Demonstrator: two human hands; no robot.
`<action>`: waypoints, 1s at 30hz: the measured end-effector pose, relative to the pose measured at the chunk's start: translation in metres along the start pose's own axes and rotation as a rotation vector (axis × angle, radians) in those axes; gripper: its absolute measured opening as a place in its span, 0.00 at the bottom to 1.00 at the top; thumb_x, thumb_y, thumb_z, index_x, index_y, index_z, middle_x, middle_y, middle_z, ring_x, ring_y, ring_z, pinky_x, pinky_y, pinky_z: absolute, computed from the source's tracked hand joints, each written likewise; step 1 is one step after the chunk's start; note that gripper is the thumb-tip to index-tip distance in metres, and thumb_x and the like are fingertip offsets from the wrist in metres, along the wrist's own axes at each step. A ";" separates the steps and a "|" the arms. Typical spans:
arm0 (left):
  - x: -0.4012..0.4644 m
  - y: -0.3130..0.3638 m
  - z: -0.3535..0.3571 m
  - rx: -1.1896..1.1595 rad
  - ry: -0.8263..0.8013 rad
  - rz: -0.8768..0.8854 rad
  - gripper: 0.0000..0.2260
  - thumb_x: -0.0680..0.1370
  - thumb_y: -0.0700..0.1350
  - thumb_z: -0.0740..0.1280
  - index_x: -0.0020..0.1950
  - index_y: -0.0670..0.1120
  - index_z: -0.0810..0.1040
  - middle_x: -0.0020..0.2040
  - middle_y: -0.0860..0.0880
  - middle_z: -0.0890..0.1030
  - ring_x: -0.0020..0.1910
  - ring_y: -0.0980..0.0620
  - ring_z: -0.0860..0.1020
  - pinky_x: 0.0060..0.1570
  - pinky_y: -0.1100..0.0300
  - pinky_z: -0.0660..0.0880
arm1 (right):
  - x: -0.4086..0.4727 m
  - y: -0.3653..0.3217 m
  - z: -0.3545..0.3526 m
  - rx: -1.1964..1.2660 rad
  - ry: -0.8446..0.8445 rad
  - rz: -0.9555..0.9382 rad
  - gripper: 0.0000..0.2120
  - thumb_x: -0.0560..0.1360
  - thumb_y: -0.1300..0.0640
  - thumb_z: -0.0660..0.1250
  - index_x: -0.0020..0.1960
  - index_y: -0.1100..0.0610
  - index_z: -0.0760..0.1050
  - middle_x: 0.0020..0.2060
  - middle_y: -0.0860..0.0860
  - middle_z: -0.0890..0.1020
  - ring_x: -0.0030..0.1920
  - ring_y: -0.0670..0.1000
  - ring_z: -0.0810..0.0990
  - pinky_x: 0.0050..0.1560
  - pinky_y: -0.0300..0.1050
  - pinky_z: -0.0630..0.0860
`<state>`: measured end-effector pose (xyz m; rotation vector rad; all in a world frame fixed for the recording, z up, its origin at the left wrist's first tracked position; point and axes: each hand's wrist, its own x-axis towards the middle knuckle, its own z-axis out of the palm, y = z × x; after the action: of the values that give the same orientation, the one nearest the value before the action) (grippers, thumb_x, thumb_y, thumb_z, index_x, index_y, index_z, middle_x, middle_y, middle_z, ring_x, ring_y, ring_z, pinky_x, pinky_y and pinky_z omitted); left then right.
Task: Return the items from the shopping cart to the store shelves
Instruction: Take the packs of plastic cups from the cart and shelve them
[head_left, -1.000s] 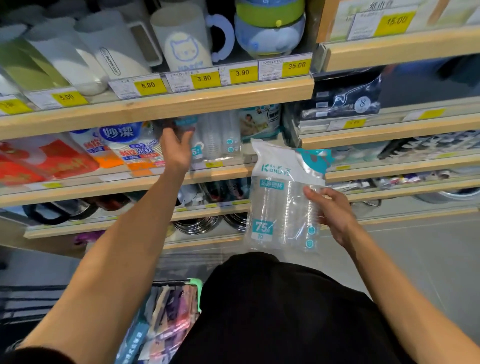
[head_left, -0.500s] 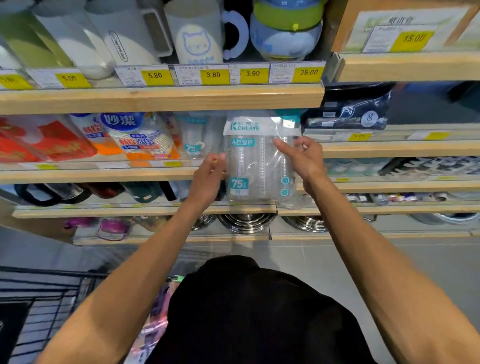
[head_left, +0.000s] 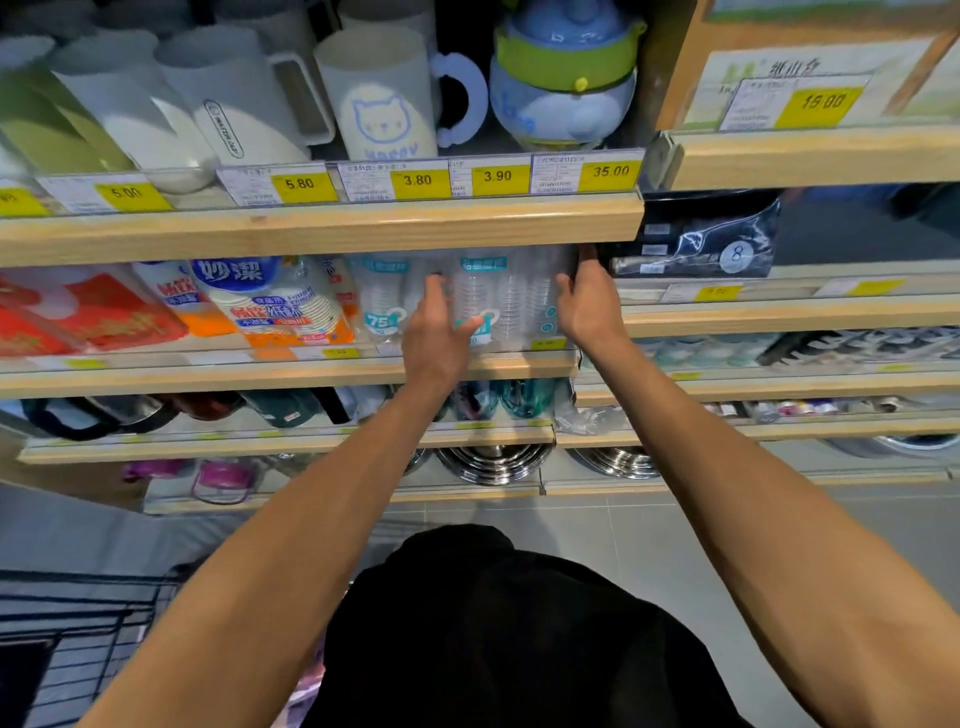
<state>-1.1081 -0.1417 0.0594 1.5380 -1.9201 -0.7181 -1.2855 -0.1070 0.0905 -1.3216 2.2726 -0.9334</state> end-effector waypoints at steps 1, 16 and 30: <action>0.004 0.002 0.004 0.039 0.013 -0.012 0.21 0.76 0.49 0.73 0.60 0.39 0.67 0.43 0.44 0.74 0.46 0.39 0.76 0.38 0.55 0.62 | -0.002 0.006 0.001 -0.006 0.001 -0.008 0.13 0.82 0.60 0.59 0.60 0.70 0.71 0.57 0.66 0.77 0.57 0.66 0.77 0.49 0.53 0.71; -0.034 -0.030 0.010 0.046 0.112 -0.144 0.32 0.68 0.56 0.78 0.65 0.46 0.68 0.57 0.47 0.75 0.58 0.47 0.74 0.52 0.53 0.72 | -0.061 0.037 0.020 0.232 0.039 0.041 0.21 0.77 0.62 0.67 0.69 0.59 0.69 0.63 0.56 0.77 0.58 0.54 0.78 0.61 0.53 0.77; -0.270 -0.136 -0.024 -0.222 0.191 -0.847 0.12 0.71 0.51 0.75 0.45 0.47 0.75 0.40 0.50 0.79 0.43 0.46 0.79 0.50 0.51 0.76 | -0.178 0.006 0.116 0.140 -0.755 -0.200 0.05 0.77 0.58 0.67 0.44 0.53 0.80 0.39 0.49 0.84 0.44 0.53 0.83 0.50 0.52 0.80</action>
<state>-0.9520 0.0953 -0.0478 2.1674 -0.9583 -1.0296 -1.1315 0.0069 -0.0025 -1.5230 1.4981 -0.5037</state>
